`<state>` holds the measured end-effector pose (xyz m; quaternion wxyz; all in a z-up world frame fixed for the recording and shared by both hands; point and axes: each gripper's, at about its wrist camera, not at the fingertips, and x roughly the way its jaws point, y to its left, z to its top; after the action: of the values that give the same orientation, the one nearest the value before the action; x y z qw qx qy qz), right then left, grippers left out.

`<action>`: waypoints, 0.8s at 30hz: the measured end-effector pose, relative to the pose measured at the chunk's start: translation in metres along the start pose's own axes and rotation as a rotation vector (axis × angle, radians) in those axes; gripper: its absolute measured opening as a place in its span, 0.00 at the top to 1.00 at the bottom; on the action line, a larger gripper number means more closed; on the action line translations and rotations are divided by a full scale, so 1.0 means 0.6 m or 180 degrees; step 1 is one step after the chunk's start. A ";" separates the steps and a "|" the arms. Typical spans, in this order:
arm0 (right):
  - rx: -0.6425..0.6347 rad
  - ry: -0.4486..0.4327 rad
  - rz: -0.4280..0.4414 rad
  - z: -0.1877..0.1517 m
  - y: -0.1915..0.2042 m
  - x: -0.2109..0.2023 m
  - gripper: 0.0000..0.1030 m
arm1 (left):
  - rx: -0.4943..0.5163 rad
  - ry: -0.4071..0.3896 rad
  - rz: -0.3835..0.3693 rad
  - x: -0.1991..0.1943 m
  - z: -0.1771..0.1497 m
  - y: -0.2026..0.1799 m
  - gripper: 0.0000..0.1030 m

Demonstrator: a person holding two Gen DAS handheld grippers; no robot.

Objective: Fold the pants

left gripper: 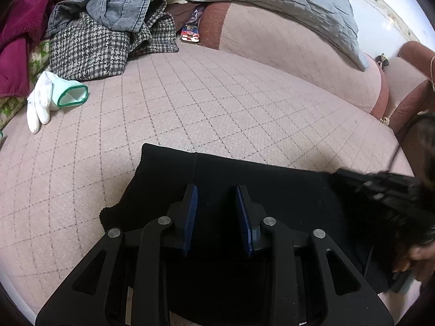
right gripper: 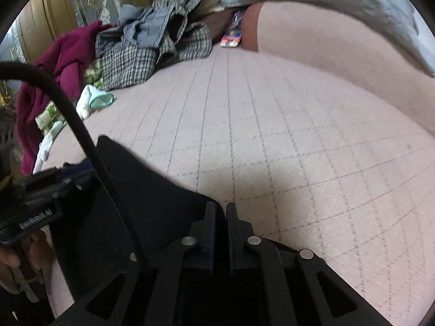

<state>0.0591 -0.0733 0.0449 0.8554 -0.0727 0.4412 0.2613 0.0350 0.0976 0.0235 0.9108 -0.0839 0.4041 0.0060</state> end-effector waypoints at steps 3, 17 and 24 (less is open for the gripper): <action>0.0181 -0.0176 -0.0106 -0.003 -0.021 -0.054 0.83 | 0.0056 -0.0042 0.0062 -0.011 0.001 -0.006 0.72; 0.0868 -0.0500 -0.0042 -0.172 -0.073 -0.230 0.65 | 0.0254 -0.0015 -0.0369 -0.088 -0.015 -0.108 0.72; 0.0874 -0.0614 0.0036 -0.212 -0.064 -0.285 0.64 | 0.0318 0.0085 -0.0533 -0.117 -0.031 -0.188 0.72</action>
<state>-0.0935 -0.2164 0.1000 0.8943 0.0728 0.3889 0.2091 -0.0168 -0.0128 0.0798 0.9057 -0.0719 0.4076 -0.0915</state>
